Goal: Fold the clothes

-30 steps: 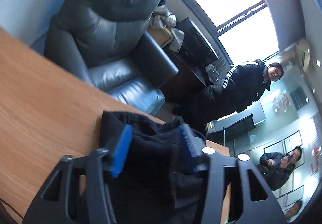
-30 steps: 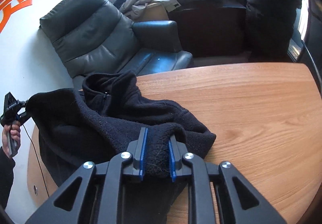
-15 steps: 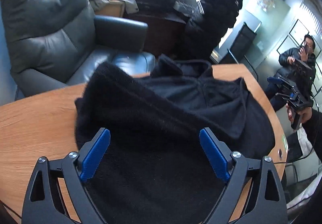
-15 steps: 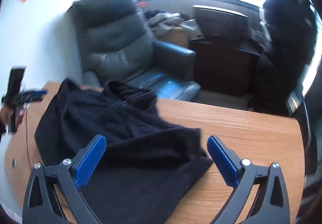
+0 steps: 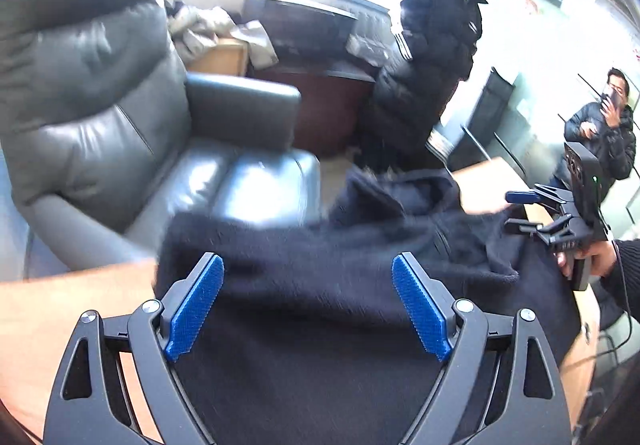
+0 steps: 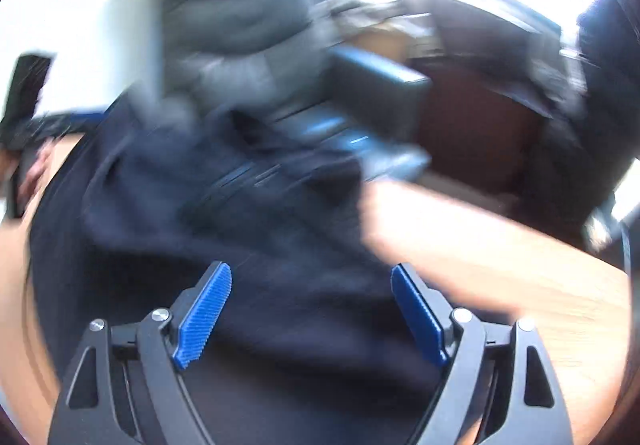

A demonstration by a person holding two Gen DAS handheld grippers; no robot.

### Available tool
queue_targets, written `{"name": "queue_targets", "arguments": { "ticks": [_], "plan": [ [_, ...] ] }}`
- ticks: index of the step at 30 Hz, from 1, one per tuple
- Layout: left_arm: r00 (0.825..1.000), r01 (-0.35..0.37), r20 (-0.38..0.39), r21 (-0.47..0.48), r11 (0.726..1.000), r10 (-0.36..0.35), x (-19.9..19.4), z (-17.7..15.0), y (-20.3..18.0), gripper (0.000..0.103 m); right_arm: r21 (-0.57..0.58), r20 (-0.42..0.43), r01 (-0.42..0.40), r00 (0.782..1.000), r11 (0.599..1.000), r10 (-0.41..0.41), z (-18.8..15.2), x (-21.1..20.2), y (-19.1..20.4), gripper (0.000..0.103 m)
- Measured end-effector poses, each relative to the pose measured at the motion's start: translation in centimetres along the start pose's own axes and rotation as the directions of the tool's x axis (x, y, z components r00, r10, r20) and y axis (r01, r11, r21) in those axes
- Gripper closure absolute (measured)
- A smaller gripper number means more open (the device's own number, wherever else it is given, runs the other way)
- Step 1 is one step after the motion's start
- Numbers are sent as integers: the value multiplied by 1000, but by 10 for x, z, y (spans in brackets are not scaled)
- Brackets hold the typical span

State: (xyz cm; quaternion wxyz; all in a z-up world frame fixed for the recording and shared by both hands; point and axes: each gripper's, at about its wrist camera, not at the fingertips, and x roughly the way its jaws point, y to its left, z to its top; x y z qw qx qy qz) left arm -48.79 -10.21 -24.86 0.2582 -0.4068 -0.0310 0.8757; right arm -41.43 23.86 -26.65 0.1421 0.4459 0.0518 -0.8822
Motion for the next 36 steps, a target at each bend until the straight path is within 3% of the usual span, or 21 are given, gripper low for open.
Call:
{"name": "queue_targets", "arguments": {
  "ticks": [3, 5, 6, 9, 11, 13, 14, 16, 20, 24, 26, 29, 33, 35, 36],
  "plan": [
    [999, -38, 13, -28, 999, 38, 12, 11, 8, 15, 68, -18, 88, 996, 994, -87, 9, 4, -30, 17],
    [998, -61, -27, -23, 998, 60, 23, 15, 9, 17, 66, 13, 60, 998, 996, -61, 11, -14, -27, 17],
    [999, -12, -37, -9, 1000, 12, 18, 14, 3, 19, 60, 26, 31, 999, 998, -33, 11, -23, -23, 17],
    [987, 146, -67, 35, 989, -143, -1, 11, -14, 17, -11, 17, -196, 980, 981, 196, 4, -49, 19, 14],
    [969, 222, -140, 124, 967, -204, -11, -3, -33, 13, -72, -67, -342, 939, 937, 338, -13, -45, 60, 14],
    [956, 235, -222, 186, 954, -193, -4, -20, -43, 10, -74, -170, -416, 901, 907, 399, -30, -23, 88, 14],
    [948, 239, -258, 195, 951, -185, 4, -27, -43, 10, -61, -206, -413, 896, 909, 393, -38, -8, 93, 15],
    [946, 227, -276, 198, 954, -168, 17, -37, -40, 10, -12, -223, -379, 903, 925, 367, -45, 15, 85, 19],
    [966, 220, -178, 171, 960, -189, 22, -38, -33, 10, 93, -110, -296, 946, 951, 305, -23, 20, 44, 20],
    [975, 190, -153, 207, 960, -160, 25, -46, -42, 9, 107, -59, -212, 974, 971, 219, -5, 16, 4, 20],
    [977, 176, -163, 244, 954, -139, 24, -51, -45, 9, 110, -53, -113, 991, 987, 120, -3, 17, -7, 20],
    [976, 178, -165, 243, 954, -140, 18, -43, -48, 9, 187, -38, -93, 994, 978, 102, -5, 2, -29, 20],
    [979, 204, -69, 233, 951, -193, 8, -7, -51, 7, 122, -7, -142, 990, 982, 144, -8, -30, -13, 14],
    [987, 156, -70, 220, 963, -143, 26, 8, -44, 2, 128, -47, -163, 984, 978, 170, -7, -13, -7, 13],
    [986, 145, -110, 194, 970, -126, 42, 11, -35, 2, 132, -67, -173, 981, 976, 183, -7, -5, -3, 13]
  ]
}}
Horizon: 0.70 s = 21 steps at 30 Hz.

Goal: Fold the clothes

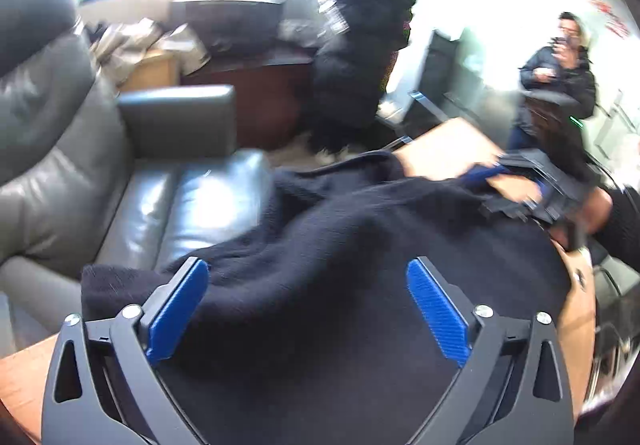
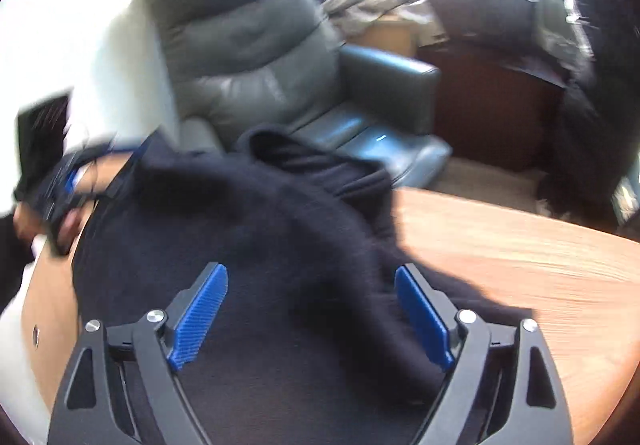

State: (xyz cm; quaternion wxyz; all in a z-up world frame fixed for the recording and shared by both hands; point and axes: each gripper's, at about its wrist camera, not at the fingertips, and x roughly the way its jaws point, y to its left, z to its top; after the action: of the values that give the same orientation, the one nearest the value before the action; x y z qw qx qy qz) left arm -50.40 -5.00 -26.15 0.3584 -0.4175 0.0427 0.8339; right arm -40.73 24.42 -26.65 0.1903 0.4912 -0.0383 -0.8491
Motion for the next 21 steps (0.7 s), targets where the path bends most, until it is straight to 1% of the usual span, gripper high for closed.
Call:
{"name": "queue_targets", "arguments": {
  "ticks": [1, 2, 3, 4, 5, 6, 9, 10, 12, 13, 14, 15, 16, 17, 19, 20, 21],
  "plan": [
    [999, -8, -45, -29, 1000, 7, 15, 2, 12, 2, 3, -21, -11, 1000, 1000, 11, 1, 9, 2, 13],
    [998, -16, -68, -47, 999, 13, 22, -2, 19, 3, 17, -44, -19, 999, 1000, 20, 1, 17, 0, 14],
    [996, -24, -89, -64, 998, 19, 28, -6, 26, 4, 68, -72, -21, 997, 997, 26, -1, 22, -14, 17],
    [994, -33, -110, -81, 996, 24, 34, -10, 33, 4, 112, -91, -22, 995, 993, 32, -4, 26, -28, 28],
    [991, -42, -131, -98, 994, 29, 40, -15, 40, 4, 129, -86, -24, 996, 991, 35, -9, 25, -39, 42],
    [988, -51, -152, -114, 992, 33, 46, -19, 47, 4, 128, -77, -18, 997, 992, 28, -12, 19, -46, 46],
    [988, -74, -145, -112, 991, 57, 42, -21, 46, 5, 138, -61, 49, 997, 989, -40, -15, 1, -69, 45],
    [992, -58, -120, -106, 993, 46, 35, -19, 42, 6, 143, -56, 80, 996, 987, -72, -16, -7, -75, 45],
    [998, -25, -68, -91, 996, 19, 21, -15, 34, 6, 141, -51, 150, 988, 979, -144, -14, -21, -84, 41],
    [999, 23, -21, -71, 997, -25, 11, -10, 30, 6, 128, -47, 179, 984, 976, -174, -13, -26, -84, 41],
    [1000, 29, 1, -47, 998, -29, 6, -8, 28, 6, 88, -34, 177, 984, 980, -175, -10, -30, -75, 38],
    [1000, 11, -2, -24, 1000, -11, 6, -5, 26, 5, 48, -21, 175, 984, 983, -174, -8, -35, -66, 30],
    [999, -27, -39, -22, 999, 27, 15, -6, 29, 5, 14, -14, 169, 986, 985, -169, -6, -37, -59, 26],
    [995, -68, -77, -21, 997, 66, 24, -7, 33, 5, 0, -26, 148, 989, 989, -148, -5, -31, -55, 23],
    [981, -99, -172, -64, 993, 87, 47, -13, 48, 5, -22, -52, 116, 992, 993, -117, -3, -20, -51, 23],
    [980, -90, -187, -91, 992, 71, 53, -15, 53, 5, -14, -68, 142, 988, 990, -142, -8, -16, -60, 24],
    [982, -92, -173, -89, 992, 76, 52, -14, 53, 4, -6, -84, 168, 982, 986, -167, -13, -11, -68, 29]
  ]
}}
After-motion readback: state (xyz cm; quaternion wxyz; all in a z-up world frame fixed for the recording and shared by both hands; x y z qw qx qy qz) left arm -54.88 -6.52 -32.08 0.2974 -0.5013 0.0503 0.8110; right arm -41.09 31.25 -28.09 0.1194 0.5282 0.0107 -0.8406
